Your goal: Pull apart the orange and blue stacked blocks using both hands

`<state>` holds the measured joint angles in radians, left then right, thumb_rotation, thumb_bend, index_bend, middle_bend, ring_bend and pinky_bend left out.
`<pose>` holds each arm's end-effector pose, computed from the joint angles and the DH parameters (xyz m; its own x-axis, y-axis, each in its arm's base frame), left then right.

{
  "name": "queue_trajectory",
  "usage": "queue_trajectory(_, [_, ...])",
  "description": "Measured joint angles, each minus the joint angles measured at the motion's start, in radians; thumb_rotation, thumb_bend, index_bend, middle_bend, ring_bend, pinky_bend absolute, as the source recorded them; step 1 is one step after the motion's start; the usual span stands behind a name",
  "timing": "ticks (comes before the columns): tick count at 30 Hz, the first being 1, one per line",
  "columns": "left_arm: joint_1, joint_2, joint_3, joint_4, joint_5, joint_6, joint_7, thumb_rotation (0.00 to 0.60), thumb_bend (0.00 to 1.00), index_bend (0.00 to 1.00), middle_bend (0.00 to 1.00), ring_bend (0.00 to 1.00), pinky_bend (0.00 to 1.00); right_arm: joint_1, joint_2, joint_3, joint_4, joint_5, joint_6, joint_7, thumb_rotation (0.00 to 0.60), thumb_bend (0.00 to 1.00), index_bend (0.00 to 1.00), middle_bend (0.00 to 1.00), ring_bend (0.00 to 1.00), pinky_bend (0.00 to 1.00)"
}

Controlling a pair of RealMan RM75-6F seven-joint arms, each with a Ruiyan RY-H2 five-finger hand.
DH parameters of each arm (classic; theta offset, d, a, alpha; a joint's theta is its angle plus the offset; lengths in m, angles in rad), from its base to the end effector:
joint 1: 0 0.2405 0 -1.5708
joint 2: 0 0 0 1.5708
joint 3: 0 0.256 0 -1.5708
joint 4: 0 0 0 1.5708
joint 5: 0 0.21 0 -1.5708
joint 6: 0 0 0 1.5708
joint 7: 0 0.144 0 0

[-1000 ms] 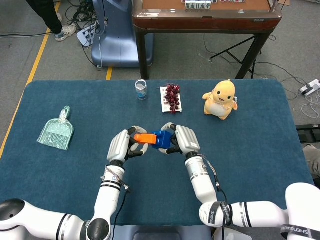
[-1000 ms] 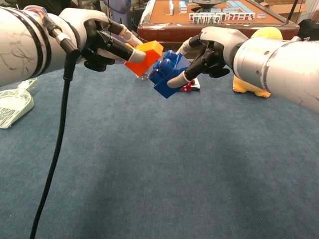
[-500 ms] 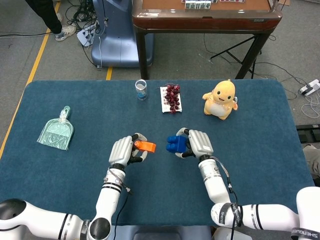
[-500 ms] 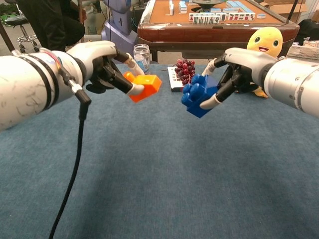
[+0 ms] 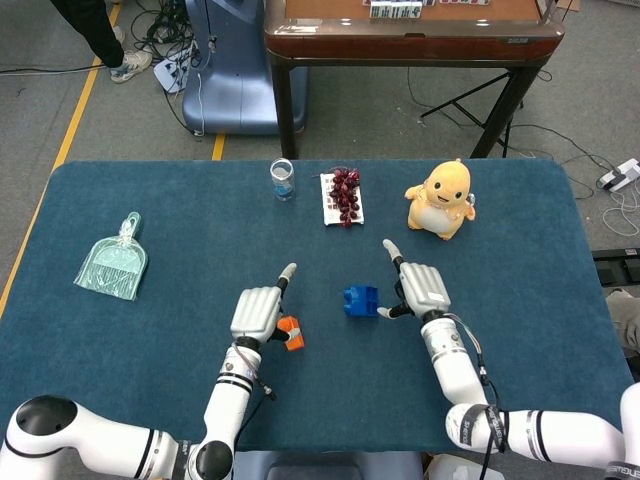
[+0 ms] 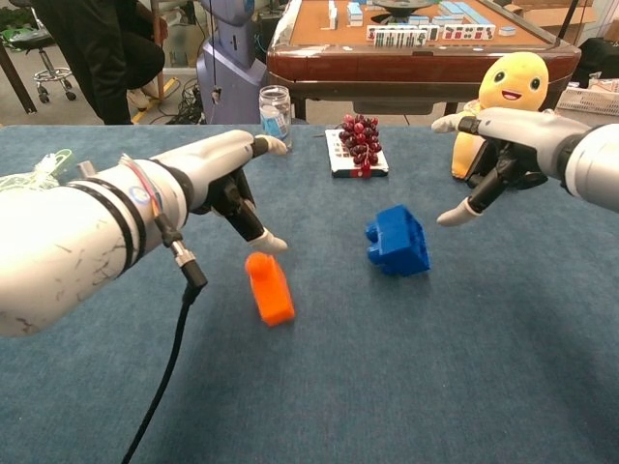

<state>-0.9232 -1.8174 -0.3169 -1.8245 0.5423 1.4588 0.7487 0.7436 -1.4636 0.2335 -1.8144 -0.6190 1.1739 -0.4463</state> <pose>-0.0364 0.2934 -0.0448 0.1963 0.3249 0.9252 0.9802 -0.0886 -0.1769 -0.1424 -0.3221 0.0154 0.1402 -0.3519 0.9255 -0.9884 0.0055 0.1518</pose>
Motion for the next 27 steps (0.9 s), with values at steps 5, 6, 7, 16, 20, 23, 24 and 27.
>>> queue_trajectory(5, [0.048,0.049,0.004,-0.036,0.027,0.023,-0.024,0.600,0.12,0.00,1.00,0.99,1.00,-0.035,0.052,-0.010,-0.039,-0.051,0.022,0.021,0.600,0.00,0.00,0.76,0.73,0.88])
queue_trajectory(6, [0.059,0.063,0.007,-0.044,0.037,0.030,-0.029,0.600,0.12,0.00,0.98,0.97,1.00,-0.045,0.066,-0.015,-0.050,-0.067,0.028,0.027,0.600,0.00,0.00,0.74,0.71,0.87])
queue_trajectory(7, [0.071,0.079,0.011,-0.052,0.049,0.039,-0.034,0.600,0.12,0.00,0.96,0.95,1.00,-0.052,0.077,-0.018,-0.056,-0.081,0.031,0.032,0.600,0.00,0.00,0.73,0.70,0.87])
queue_trajectory(16, [0.234,0.283,0.071,-0.125,0.183,0.117,-0.144,0.600,0.12,0.01,0.47,0.46,0.75,-0.150,0.218,-0.095,-0.081,-0.301,0.042,0.115,0.600,0.00,0.00,0.45,0.41,0.61])
queue_trajectory(20, [0.325,0.417,0.101,-0.156,0.229,0.120,-0.228,0.600,0.17,0.03,0.36,0.35,0.64,-0.197,0.276,-0.146,-0.072,-0.430,0.059,0.143,0.600,0.00,0.00,0.40,0.34,0.49])
queue_trajectory(23, [0.393,0.516,0.143,-0.166,0.285,0.130,-0.270,0.600,0.23,0.03,0.31,0.31,0.58,-0.242,0.315,-0.185,-0.057,-0.535,0.085,0.179,0.600,0.00,0.00,0.40,0.34,0.43])
queue_trajectory(24, [0.413,0.543,0.158,-0.166,0.307,0.135,-0.281,0.600,0.24,0.03,0.31,0.30,0.56,-0.261,0.329,-0.199,-0.049,-0.573,0.097,0.202,0.600,0.00,0.00,0.40,0.34,0.42])
queue_trajectory(27, [0.471,0.604,0.212,-0.152,0.395,0.163,-0.305,0.600,0.24,0.03,0.30,0.30,0.53,-0.305,0.356,-0.228,-0.022,-0.649,0.124,0.276,0.600,0.00,0.00,0.40,0.34,0.41])
